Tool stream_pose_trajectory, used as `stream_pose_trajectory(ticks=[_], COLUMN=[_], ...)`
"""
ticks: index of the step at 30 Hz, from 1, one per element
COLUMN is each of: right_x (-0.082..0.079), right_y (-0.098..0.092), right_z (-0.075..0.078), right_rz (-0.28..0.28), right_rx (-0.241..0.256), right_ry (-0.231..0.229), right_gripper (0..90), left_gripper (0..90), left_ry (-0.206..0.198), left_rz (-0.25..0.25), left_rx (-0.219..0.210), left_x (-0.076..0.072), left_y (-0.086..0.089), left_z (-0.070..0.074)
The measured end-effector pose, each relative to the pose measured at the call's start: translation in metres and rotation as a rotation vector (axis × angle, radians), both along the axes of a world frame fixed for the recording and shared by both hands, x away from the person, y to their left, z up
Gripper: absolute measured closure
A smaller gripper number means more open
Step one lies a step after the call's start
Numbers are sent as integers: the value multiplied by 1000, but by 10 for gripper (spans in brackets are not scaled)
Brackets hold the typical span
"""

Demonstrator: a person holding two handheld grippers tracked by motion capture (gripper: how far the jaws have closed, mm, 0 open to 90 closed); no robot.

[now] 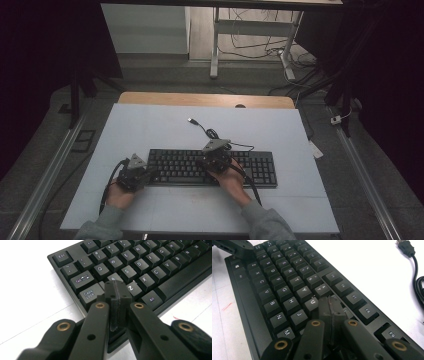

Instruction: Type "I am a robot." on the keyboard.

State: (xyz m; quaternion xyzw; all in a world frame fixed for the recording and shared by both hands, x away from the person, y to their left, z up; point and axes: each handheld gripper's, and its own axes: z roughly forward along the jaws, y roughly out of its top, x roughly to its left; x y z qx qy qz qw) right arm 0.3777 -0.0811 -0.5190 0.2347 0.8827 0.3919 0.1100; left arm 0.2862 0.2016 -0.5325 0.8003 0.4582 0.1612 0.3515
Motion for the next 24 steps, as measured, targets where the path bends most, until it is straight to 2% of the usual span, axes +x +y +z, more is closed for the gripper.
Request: stream_pose_trajectory(ticks=[4, 6, 17, 24], right_x=[-1, -3, -7, -8], right_y=[-1, -5, -22, -30], right_z=[3, 9, 18, 20], right_rz=[1, 0, 12, -2], right_rx=[28, 53, 75, 97], right_ry=[-9, -30, -23, -5], right_gripper=[896, 897, 895, 687], left_gripper=[885, 884, 874, 683], left_ry=[-5, -10, -50, -61], left_rz=[3, 6, 15, 18], left_rx=[7, 3, -38, -57], left_x=[0, 0, -4, -5], left_y=[0, 1, 5, 8], left_z=[1, 1, 9, 10])
